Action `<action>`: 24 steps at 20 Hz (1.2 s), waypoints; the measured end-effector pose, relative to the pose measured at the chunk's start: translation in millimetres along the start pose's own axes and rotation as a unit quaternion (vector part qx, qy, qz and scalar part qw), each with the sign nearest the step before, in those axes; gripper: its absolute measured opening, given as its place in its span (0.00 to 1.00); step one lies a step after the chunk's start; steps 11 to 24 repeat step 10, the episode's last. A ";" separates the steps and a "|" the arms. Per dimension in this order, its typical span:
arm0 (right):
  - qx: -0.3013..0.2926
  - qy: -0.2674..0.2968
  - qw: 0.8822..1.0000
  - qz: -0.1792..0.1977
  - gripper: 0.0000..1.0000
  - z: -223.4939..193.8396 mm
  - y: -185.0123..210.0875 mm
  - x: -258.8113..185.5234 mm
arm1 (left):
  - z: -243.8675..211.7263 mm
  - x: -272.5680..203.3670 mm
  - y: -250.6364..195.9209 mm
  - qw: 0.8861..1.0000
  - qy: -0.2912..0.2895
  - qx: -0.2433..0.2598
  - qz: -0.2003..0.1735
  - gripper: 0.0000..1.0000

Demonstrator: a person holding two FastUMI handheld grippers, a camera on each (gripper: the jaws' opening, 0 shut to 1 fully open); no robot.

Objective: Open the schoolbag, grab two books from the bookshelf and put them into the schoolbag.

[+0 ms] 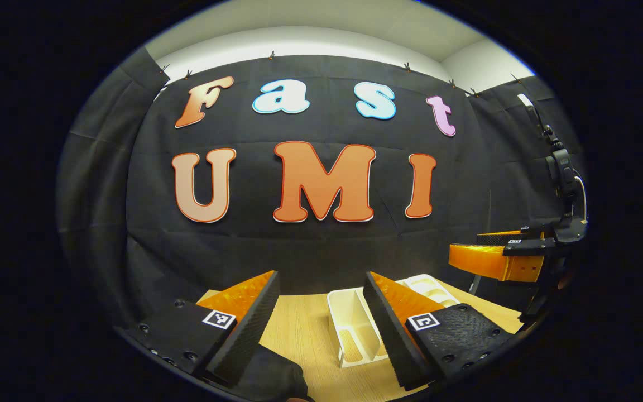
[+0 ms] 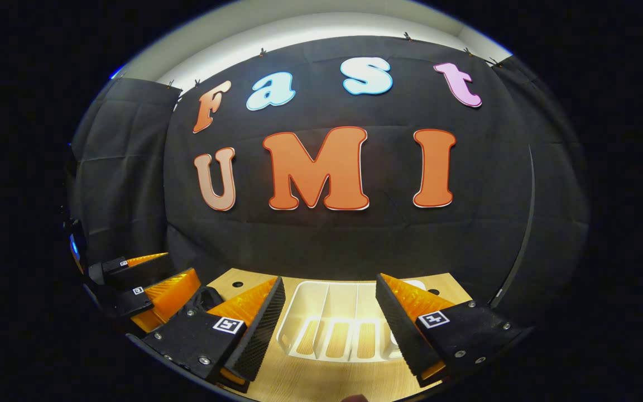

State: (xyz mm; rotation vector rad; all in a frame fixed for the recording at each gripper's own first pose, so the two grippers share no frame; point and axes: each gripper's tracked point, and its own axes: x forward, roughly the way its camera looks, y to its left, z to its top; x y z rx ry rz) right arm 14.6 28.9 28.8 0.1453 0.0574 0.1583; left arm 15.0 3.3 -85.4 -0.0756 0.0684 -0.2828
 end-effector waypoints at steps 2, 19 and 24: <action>0.004 -0.001 1.000 -0.015 0.98 2.1 3.2 -2.7 | 1.8 0.2 4.2 1.000 -0.007 -0.003 -0.010 0.96; -0.028 -0.024 0.999 -0.025 0.98 22.9 22.2 -21.5 | 10.9 4.9 20.1 1.000 -0.021 -0.012 -0.007 0.96; -0.028 -0.024 0.999 -0.025 0.98 22.9 22.2 -21.5 | 10.9 4.9 20.1 1.000 -0.021 -0.012 -0.007 0.96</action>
